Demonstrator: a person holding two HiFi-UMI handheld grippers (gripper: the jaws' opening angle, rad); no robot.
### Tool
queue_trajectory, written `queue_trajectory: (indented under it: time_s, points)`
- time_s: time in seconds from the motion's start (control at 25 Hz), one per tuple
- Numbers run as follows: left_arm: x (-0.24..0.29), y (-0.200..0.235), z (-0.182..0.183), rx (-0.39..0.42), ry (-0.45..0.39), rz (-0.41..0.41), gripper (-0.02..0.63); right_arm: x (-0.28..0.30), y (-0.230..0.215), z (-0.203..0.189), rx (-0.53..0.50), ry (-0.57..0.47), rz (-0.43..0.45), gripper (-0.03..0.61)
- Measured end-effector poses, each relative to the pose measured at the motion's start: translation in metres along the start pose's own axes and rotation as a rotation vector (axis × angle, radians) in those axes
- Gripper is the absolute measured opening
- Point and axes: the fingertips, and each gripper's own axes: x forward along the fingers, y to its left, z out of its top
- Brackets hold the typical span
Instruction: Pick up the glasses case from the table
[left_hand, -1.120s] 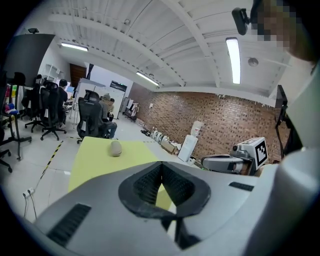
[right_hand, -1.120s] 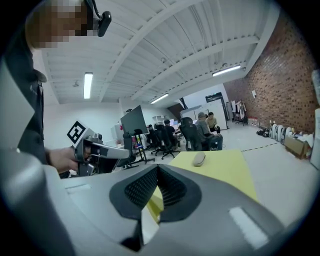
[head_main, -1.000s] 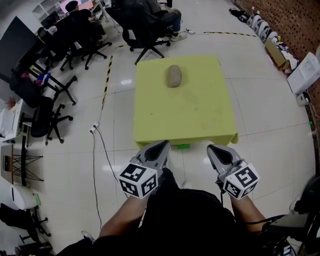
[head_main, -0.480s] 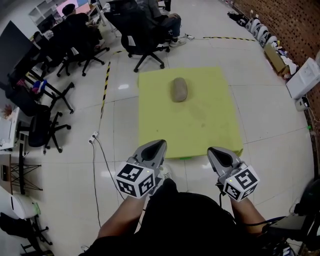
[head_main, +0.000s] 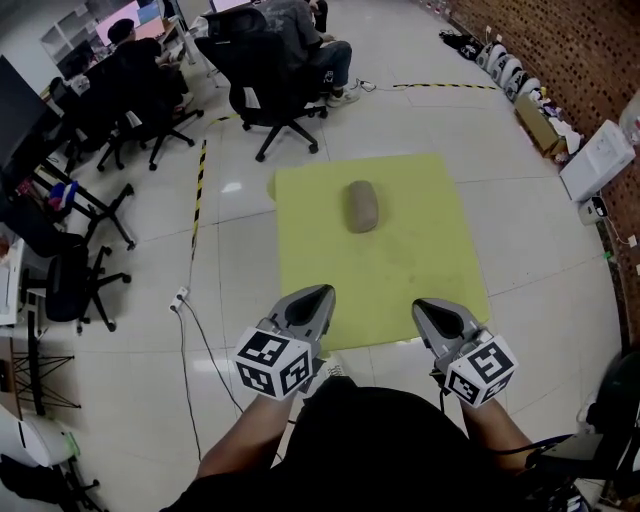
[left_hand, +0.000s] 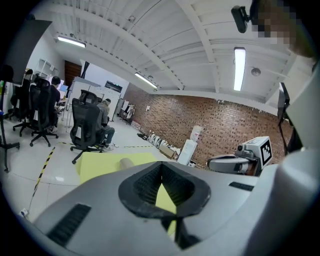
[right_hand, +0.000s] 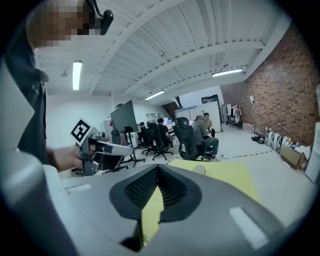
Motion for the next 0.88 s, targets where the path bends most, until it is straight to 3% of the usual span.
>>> queue_trajectory:
  time_s: [0.56,0.88]
  points:
    - [0.014,0.06,0.018,0.02,0.019,-0.09,0.006,0.056,-0.004,0.021,0.009,-0.001,-0.118,0.003]
    - [0.02,0.074,0.013,-0.029,0.017,-0.111,0.006,0.072,0.0,0.021,-0.001,0.047,-0.116,0.003]
